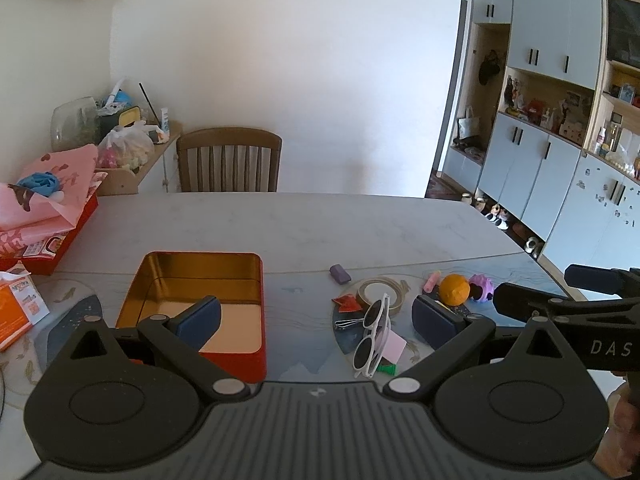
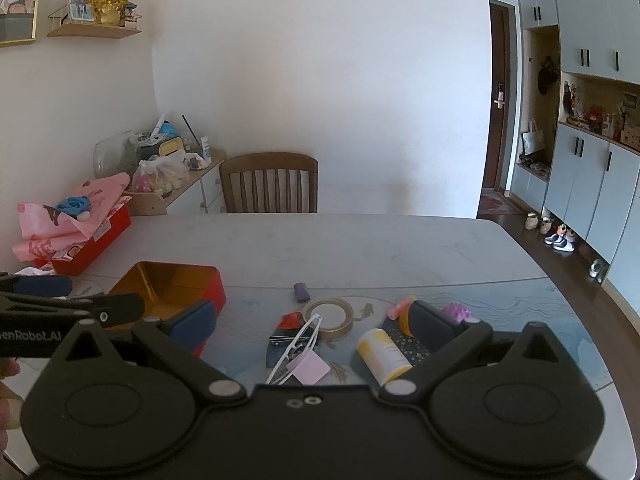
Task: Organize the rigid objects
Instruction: 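Move left tool toward white sunglasses while right tool moves toward white-yellow bottle, then close left tool on the sunglasses while right tool closes on the bottle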
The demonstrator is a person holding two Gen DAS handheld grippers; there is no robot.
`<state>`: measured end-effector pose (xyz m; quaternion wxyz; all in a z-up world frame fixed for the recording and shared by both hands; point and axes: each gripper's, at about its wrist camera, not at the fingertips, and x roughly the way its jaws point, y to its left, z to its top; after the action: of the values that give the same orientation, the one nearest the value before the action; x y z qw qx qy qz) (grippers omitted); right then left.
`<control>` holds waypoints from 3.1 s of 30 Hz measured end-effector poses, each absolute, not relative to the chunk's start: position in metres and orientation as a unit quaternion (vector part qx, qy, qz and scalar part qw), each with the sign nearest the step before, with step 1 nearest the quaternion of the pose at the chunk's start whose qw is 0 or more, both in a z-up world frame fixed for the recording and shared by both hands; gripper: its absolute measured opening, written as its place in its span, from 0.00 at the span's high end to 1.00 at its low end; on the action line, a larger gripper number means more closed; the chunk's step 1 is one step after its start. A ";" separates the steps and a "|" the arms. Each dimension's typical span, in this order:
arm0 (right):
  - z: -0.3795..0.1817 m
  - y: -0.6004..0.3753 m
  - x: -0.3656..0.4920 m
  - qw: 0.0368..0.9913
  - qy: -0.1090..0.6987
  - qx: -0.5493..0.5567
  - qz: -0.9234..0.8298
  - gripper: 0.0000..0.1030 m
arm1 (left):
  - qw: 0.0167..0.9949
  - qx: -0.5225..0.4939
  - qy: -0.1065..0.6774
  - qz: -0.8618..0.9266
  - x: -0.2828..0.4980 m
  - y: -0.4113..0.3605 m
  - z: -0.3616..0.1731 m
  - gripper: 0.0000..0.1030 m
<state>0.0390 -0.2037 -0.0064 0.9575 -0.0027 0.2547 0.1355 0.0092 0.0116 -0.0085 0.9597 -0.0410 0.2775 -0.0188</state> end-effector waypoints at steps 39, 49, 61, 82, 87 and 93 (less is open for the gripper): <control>-0.062 -0.273 0.129 0.918 0.340 -0.035 0.202 0.07 | 0.936 -0.029 0.352 0.000 0.096 -0.043 -0.052 0.01; -0.106 -0.286 0.156 0.886 0.400 -0.069 0.226 0.20 | 0.912 -0.044 0.407 -0.019 0.139 -0.057 -0.101 0.01; -0.132 -0.276 0.186 0.861 0.425 -0.104 0.259 0.34 | 0.896 0.001 0.443 -0.021 0.185 -0.082 -0.139 0.10; -0.149 -0.272 0.212 0.843 0.453 -0.084 0.278 0.50 | 0.864 -0.103 0.493 -0.021 0.213 -0.066 -0.161 0.52; -0.151 -0.271 0.214 0.841 0.458 -0.079 0.278 0.56 | 0.861 -0.116 0.494 -0.026 0.215 -0.066 -0.160 0.64; -0.151 -0.271 0.214 0.842 0.458 -0.075 0.275 0.57 | 0.864 -0.117 0.489 -0.022 0.214 -0.065 -0.156 0.69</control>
<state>0.2141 -0.2714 -0.1508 0.8418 -0.0745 0.4584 0.2753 0.2140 -0.0645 -0.1563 0.8638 -0.1170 0.4895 -0.0220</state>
